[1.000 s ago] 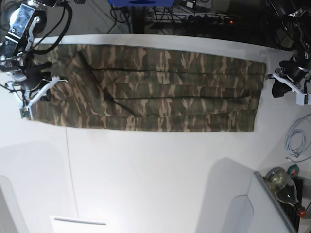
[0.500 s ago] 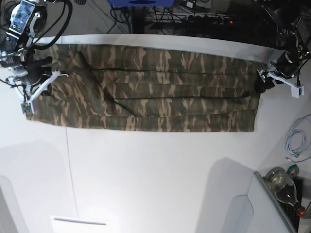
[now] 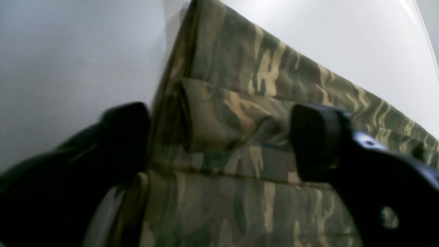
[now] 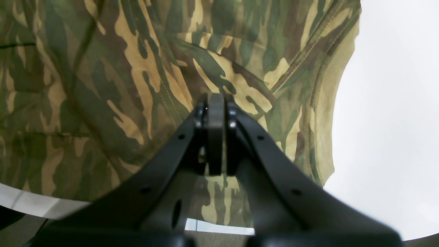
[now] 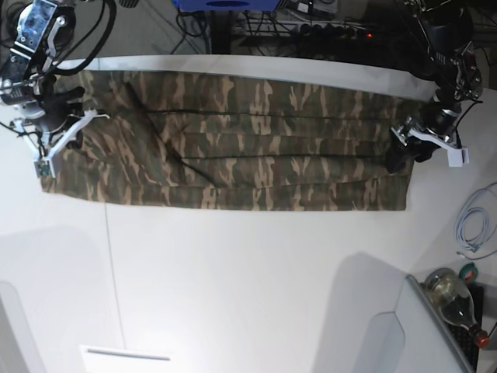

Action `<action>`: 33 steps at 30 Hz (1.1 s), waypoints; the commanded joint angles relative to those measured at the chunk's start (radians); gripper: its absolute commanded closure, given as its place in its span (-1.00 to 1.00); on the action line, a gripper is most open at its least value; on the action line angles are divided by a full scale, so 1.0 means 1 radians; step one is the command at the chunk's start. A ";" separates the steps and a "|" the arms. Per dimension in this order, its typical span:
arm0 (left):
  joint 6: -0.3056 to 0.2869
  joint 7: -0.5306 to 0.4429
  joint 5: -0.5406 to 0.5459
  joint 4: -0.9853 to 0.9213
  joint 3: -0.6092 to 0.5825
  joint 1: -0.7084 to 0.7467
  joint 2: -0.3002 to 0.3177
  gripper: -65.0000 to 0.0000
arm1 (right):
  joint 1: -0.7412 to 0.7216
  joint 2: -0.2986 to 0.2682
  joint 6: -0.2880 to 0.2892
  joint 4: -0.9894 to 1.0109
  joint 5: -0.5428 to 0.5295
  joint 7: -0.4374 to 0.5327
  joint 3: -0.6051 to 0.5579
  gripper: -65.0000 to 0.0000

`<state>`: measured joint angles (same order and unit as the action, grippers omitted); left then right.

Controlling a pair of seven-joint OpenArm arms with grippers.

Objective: Layout the t-shirt on the table in an organized manner, then fold the t-shirt properly
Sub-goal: 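Pull the strip ends taut with both grippers to straighten it, then fold the strip end with the left gripper toward the right gripper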

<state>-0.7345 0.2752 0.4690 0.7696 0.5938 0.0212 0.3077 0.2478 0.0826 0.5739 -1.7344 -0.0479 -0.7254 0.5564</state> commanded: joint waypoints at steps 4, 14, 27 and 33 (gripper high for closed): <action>0.036 0.123 -0.079 -0.023 -0.013 0.018 -0.008 -0.17 | -0.008 -0.007 0.001 -0.019 -0.013 0.020 0.000 0.98; 0.036 0.106 -0.085 -0.025 -0.008 -0.013 -0.003 1.00 | -0.009 -0.007 0.001 -0.019 -0.014 0.020 0.000 0.98; 0.036 0.034 -0.088 0.365 -0.016 0.113 0.034 1.00 | -0.009 -0.005 0.001 -0.019 -0.014 0.019 0.000 0.98; 0.040 0.034 -0.088 0.635 -0.182 0.236 0.011 1.00 | -0.014 -0.005 0.001 -0.019 -0.014 0.016 0.000 0.98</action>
<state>-0.6865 0.3325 0.3668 1.3872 0.4053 0.2581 0.3027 0.2440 0.0830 0.5739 -1.7344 -0.0509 -0.7265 0.5545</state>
